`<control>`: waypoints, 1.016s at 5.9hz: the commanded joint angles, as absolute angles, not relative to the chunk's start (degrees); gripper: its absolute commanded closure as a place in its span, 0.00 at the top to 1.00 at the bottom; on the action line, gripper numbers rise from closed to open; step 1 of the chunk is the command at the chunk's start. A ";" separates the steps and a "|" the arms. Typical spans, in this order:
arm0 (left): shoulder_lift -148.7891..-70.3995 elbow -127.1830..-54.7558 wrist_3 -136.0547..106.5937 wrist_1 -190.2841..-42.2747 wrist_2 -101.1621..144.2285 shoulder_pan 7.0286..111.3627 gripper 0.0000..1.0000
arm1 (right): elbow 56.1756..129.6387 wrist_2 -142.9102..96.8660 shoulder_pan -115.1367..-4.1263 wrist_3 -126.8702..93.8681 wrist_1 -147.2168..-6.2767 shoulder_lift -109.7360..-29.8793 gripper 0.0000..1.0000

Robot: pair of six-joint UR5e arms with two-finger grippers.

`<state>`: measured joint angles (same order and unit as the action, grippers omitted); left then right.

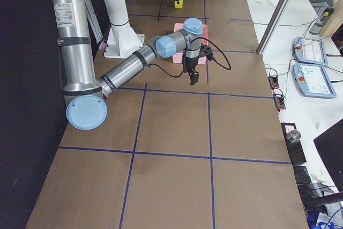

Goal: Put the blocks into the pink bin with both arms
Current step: 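Lower the left gripper and grasp the yellow block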

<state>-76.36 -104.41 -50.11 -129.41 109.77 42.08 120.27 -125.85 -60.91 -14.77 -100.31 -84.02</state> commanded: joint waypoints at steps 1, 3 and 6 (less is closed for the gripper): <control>-78.21 -102.05 -51.42 -129.46 109.78 41.92 0.80 | 120.32 -125.86 -60.91 -14.77 -100.28 -84.11 1.00; -78.40 -102.73 -51.24 -129.03 114.30 42.01 0.35 | 120.41 -125.86 -60.91 -14.50 -100.28 -84.11 1.00; -84.14 -112.28 -51.50 -117.87 116.81 44.98 0.35 | 120.41 -125.95 -61.08 -14.33 -100.28 -84.11 1.00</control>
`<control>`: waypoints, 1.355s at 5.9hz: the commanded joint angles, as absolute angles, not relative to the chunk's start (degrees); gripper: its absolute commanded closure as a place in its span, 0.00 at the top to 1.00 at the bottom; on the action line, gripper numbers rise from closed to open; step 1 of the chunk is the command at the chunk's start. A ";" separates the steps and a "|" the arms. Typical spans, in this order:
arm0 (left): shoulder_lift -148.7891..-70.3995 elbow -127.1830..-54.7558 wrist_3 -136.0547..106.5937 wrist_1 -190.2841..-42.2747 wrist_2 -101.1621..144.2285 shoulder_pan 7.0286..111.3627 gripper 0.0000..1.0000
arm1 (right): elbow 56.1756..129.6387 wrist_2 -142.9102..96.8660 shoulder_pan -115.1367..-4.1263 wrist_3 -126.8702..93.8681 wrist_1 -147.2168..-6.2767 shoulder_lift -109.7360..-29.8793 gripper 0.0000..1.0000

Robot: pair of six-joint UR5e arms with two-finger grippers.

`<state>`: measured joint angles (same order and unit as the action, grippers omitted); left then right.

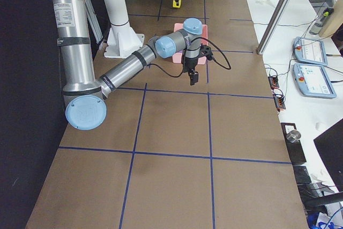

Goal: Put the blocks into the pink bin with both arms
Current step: 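Carry the yellow block into the bin and open the left gripper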

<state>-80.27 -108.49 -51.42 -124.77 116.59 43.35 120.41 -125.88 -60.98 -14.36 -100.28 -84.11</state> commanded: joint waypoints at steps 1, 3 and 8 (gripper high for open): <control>-93.60 -116.94 -51.76 -101.85 116.63 45.09 0.35 | 120.41 -126.12 -61.69 -14.07 -100.28 -84.37 1.00; -116.10 -117.78 -54.99 -76.38 116.37 44.22 0.36 | 119.98 -129.43 -67.90 -4.38 -98.35 -89.10 1.00; -137.20 -101.51 -71.46 -77.52 106.27 31.99 1.00 | 111.82 -133.24 -87.34 17.32 -98.53 -99.74 1.00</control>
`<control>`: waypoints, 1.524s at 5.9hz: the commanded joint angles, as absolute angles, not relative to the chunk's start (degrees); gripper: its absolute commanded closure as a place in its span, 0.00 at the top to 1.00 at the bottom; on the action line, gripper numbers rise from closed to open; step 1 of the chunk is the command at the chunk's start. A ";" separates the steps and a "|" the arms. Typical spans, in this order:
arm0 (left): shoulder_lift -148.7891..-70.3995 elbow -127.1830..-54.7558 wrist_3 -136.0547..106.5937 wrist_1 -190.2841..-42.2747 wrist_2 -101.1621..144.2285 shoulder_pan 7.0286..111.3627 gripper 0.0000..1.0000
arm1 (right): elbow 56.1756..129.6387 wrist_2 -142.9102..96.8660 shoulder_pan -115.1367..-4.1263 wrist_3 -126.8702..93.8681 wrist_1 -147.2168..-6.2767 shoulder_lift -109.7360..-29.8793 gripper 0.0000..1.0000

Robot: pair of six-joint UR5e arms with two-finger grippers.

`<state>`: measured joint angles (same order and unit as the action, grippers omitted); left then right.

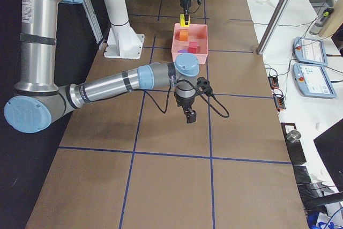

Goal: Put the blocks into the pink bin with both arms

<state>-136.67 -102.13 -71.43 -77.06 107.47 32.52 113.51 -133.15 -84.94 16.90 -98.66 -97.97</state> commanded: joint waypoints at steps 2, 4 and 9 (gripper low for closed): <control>-125.05 -111.57 -54.15 -76.90 109.05 37.74 1.00 | 110.39 -132.98 -91.56 20.28 -98.35 -103.69 1.00; -111.51 -114.52 -28.00 -77.08 120.62 53.71 1.00 | 107.51 -132.98 -94.38 23.88 -98.35 -105.12 1.00; -83.63 -107.23 7.60 -81.45 131.47 86.36 1.00 | 107.05 -134.90 -94.92 18.02 -98.26 -102.22 1.00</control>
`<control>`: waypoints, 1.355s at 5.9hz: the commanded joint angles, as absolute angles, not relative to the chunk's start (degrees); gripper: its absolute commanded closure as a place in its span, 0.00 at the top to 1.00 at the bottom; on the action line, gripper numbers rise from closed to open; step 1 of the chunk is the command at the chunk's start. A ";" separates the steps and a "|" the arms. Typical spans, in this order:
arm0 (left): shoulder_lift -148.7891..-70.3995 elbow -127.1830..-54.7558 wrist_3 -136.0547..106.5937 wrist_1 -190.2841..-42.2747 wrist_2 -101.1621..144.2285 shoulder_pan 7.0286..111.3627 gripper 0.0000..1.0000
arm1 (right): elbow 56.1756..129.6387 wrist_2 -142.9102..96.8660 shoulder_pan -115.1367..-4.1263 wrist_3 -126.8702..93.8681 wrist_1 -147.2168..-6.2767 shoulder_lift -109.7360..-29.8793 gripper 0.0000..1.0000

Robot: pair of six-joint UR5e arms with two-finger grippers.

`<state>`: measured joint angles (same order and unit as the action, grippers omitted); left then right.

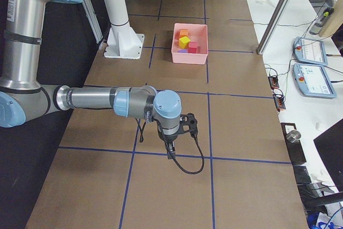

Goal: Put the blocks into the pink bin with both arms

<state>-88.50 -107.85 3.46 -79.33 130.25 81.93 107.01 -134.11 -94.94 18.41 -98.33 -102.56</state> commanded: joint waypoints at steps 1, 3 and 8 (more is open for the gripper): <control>-79.41 -107.57 8.52 -82.61 135.92 88.40 1.00 | 106.96 -134.91 -94.92 17.93 -98.35 -102.22 1.00; -78.57 -106.62 8.17 -82.79 135.97 88.77 1.00 | 106.88 -134.91 -94.83 17.93 -98.35 -102.22 1.00; -79.28 -102.74 8.17 -82.71 134.56 88.86 1.00 | 106.79 -134.91 -94.75 18.11 -98.35 -102.66 1.00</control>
<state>-79.38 -102.47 8.20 -82.69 134.73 88.86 106.80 -134.83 -94.75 18.10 -98.35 -102.56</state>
